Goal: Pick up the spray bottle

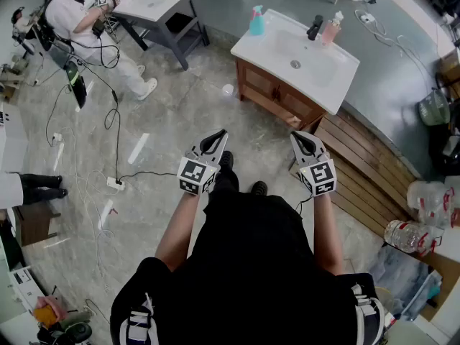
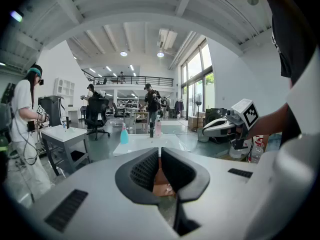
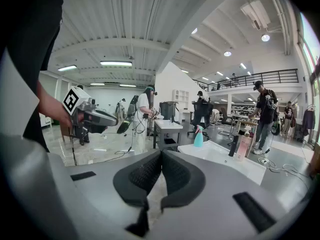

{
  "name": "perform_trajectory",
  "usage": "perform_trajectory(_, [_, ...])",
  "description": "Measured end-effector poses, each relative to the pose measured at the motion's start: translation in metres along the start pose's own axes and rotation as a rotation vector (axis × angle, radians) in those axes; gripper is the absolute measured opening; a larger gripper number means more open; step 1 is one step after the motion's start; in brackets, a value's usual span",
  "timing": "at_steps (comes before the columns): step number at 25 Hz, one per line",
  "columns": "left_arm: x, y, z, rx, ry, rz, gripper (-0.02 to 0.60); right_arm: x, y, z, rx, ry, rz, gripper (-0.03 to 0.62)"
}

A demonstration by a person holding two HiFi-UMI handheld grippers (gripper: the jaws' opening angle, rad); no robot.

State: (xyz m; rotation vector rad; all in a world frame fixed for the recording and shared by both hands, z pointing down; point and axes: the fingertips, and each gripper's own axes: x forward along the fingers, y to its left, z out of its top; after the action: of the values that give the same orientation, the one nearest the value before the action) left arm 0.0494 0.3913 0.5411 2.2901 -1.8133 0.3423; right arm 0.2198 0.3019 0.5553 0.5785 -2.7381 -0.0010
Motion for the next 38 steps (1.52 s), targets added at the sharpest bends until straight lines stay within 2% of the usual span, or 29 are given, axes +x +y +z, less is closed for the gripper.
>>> perform_trajectory(4, [-0.002, 0.008, 0.005, 0.006, -0.026, 0.027, 0.034, 0.007, 0.003, -0.003, -0.024, 0.016, 0.003, 0.017])
perform_trajectory(15, [0.002, 0.019, 0.006, 0.011, -0.024, 0.013, 0.034, 0.023, 0.003, -0.003, -0.02, 0.031, 0.003, 0.015])
perform_trajectory(22, [0.006, 0.037, 0.004, -0.005, -0.031, 0.032, 0.034, 0.033, -0.002, -0.007, 0.0, 0.047, -0.032, 0.017])
perform_trajectory(29, [0.021, 0.063, 0.009, -0.011, -0.03, 0.013, 0.034, 0.049, -0.018, 0.002, 0.022, 0.052, -0.094, 0.017])
perform_trajectory(38, [0.044, 0.101, 0.016, -0.015, -0.027, -0.013, 0.034, 0.086, -0.032, 0.016, 0.034, 0.06, -0.118, 0.017])
